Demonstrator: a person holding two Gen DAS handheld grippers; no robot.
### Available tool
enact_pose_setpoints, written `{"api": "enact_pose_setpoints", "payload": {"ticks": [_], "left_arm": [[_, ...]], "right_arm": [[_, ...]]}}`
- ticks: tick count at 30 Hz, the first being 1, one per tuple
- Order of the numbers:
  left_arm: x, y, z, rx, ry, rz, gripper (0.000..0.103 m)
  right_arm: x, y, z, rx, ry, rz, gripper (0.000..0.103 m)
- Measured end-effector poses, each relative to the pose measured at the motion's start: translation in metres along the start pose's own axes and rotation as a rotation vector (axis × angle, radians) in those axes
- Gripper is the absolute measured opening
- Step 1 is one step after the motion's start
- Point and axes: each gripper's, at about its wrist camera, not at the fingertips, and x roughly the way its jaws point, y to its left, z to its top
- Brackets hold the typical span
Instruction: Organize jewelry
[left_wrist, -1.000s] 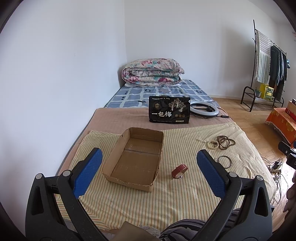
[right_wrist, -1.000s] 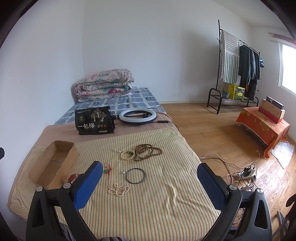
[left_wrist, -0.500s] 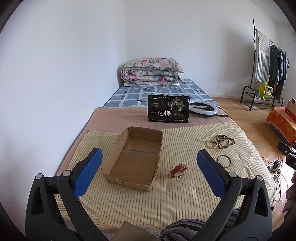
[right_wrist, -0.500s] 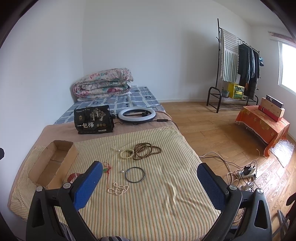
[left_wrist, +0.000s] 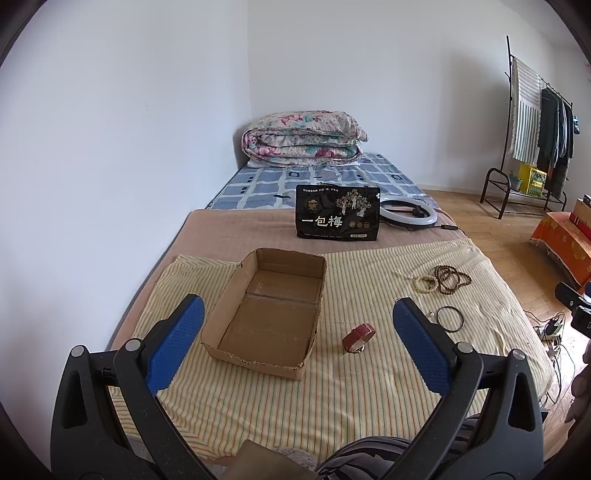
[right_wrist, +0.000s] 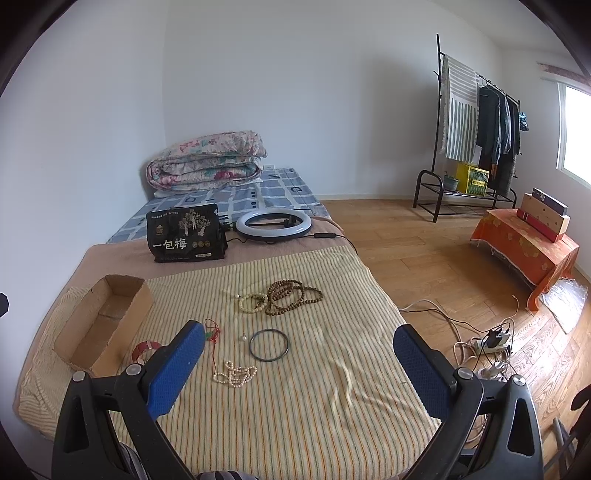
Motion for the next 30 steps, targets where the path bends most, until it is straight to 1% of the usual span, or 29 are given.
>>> {"api": "enact_pose_setpoints", "payload": {"ticks": [4,10,15,19,22,23,25,26,28,30], "left_arm": [[0.012,0.003,-0.004,0.006,0.010,0.001,0.103],[0.036,0.015,-0.010,0.031,0.033,-0.003,0.103],[0.061,0.017,-0.019,0.063,0.072,-0.048,0.103],[0.081,0.013,-0.024,0.079,0.119,-0.113,0.103],[0.091,0.004,-0.030,0.110,0.145,-0.156,0.103],[0.094,0.000,-0.031,0.120,0.149,-0.167,0.102],[0.103,-0.006,-0.034,0.129,0.171,-0.186,0.095],[0.108,-0.008,-0.035,0.134,0.185,-0.201,0.094],[0.117,-0.014,-0.037,0.149,0.206,-0.226,0.089],[0.126,-0.023,-0.038,0.175,0.229,-0.246,0.085]], "right_arm": [[0.005,0.000,-0.002,-0.006,-0.001,0.004,0.103],[0.021,-0.006,-0.009,-0.013,-0.004,0.034,0.103],[0.046,-0.016,-0.017,0.018,0.057,0.066,0.103],[0.065,-0.016,-0.024,-0.009,0.114,0.094,0.103],[0.077,-0.014,-0.029,-0.040,0.153,0.135,0.103],[0.081,-0.012,-0.031,-0.050,0.161,0.145,0.103],[0.091,-0.008,-0.035,-0.071,0.180,0.160,0.103],[0.097,-0.006,-0.037,-0.081,0.196,0.174,0.102],[0.111,0.000,-0.041,-0.101,0.236,0.201,0.099],[0.123,0.005,-0.045,-0.116,0.264,0.226,0.097]]}}
